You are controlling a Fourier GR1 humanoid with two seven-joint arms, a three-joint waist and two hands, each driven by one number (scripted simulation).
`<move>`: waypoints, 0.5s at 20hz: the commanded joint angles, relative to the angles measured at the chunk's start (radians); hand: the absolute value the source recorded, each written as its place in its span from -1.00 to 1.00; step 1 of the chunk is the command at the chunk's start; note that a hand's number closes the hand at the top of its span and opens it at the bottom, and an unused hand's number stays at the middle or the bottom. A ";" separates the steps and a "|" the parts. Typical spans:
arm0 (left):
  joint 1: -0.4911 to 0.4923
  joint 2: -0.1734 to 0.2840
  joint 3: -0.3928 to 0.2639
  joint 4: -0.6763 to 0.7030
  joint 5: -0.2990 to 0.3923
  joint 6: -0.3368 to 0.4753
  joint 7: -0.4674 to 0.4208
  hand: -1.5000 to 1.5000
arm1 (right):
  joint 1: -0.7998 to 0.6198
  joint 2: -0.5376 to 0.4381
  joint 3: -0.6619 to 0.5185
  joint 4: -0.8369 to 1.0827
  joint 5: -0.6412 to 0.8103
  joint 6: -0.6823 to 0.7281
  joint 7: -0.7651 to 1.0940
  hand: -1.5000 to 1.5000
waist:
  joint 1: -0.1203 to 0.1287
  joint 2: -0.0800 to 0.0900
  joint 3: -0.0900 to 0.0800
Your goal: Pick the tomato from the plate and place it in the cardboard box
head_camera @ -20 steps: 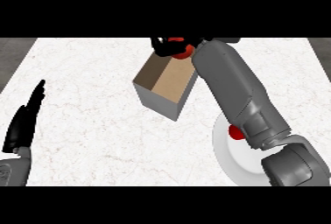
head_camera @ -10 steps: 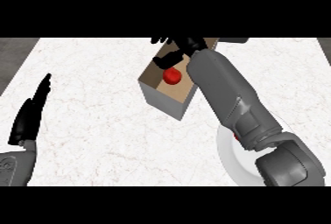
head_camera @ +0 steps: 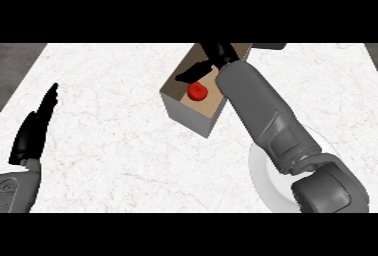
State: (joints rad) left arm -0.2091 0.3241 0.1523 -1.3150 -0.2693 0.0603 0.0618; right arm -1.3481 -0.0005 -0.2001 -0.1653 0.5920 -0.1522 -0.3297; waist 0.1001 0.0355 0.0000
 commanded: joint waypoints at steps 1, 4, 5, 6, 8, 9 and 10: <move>-0.004 0.009 0.005 0.015 -0.003 -0.004 -0.004 0.00 | 0.016 0.000 -0.061 -0.030 -0.074 -0.054 -0.095 -1.00 | -0.010 -0.004 0.000; 0.022 0.020 0.033 0.045 0.010 -0.002 -0.042 0.00 | -0.020 -0.048 -0.135 -0.049 -0.134 0.001 -0.079 -1.00 | -0.026 -0.004 0.000; 0.011 0.010 0.009 0.007 -0.006 0.001 -0.002 0.00 | -0.009 -0.032 -0.160 -0.052 -0.159 -0.016 -0.097 -1.00 | -0.021 -0.004 0.001; 0.014 0.014 0.026 0.026 0.010 -0.004 -0.023 0.00 | 0.009 -0.065 -0.169 -0.042 -0.167 0.014 -0.113 -1.00 | -0.026 -0.003 0.000; 0.034 0.006 0.012 -0.001 -0.010 0.013 -0.027 0.00 | 0.023 -0.118 -0.189 -0.040 -0.186 0.065 -0.153 -1.00 | -0.023 -0.004 0.001; 0.026 0.014 0.027 0.006 0.014 -0.008 -0.028 0.00 | 0.011 -0.097 -0.204 -0.039 -0.201 0.047 -0.141 -1.00 | -0.024 -0.005 0.000; 0.046 -0.014 0.005 -0.028 -0.004 0.015 -0.009 0.00 | -0.005 -0.115 -0.213 -0.033 -0.213 0.090 -0.121 -1.00 | -0.029 -0.011 0.001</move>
State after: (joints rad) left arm -0.1848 0.3281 0.1660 -1.3115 -0.2682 0.0631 0.0455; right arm -1.3434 -0.0782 -0.3659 -0.2019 0.4275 -0.1156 -0.4416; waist 0.0776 0.0305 0.0006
